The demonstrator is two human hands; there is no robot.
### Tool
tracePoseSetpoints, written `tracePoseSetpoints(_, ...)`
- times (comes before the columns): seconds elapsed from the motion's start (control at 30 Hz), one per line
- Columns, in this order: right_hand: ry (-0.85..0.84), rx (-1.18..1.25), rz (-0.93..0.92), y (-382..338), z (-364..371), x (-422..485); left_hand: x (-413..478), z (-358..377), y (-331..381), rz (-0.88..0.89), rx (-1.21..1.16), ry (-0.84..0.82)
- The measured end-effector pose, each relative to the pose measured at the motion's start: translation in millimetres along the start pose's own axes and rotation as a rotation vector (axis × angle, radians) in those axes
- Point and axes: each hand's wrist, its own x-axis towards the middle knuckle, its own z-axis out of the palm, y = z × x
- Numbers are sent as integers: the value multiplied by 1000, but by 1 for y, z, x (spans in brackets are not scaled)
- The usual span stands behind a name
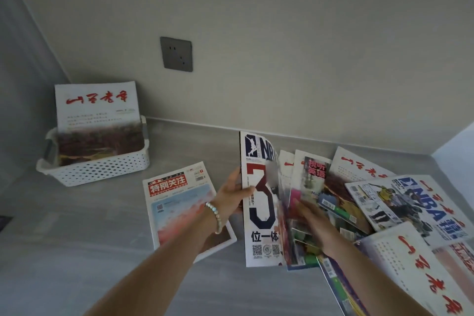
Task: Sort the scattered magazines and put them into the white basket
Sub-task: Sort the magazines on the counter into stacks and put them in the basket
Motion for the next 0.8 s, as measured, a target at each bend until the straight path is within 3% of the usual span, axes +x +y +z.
tracePoseSetpoints(0.1, -83, 280, 0, -26, 35, 11, -6, -38, 33, 59, 7, 15)
tracePoseSetpoints(0.23, -213, 215, -18, -68, 103, 31, -22, -104, 71, 90, -58, 44)
tracePoseSetpoints(0.4, -552, 229, -9, -117, 206, 39, -41, -187, 122, 181, -216, 32)
tracePoseSetpoints(0.5, -612, 294, -20, -148, 256, 51, -49, -242, 152, 218, -194, 85)
tracePoseSetpoints(0.57, -619, 314, -22, -167, 286, 68, -54, -282, 168, 246, -95, 192)
tracePoseSetpoints(0.67, -432, 243, 10, -195, 325, 99, -56, -343, 179, 271, 129, 411)
tracePoseSetpoints(0.8, -282, 18, -234, -230, 377, 128, -47, -405, 175, 281, 202, 510)
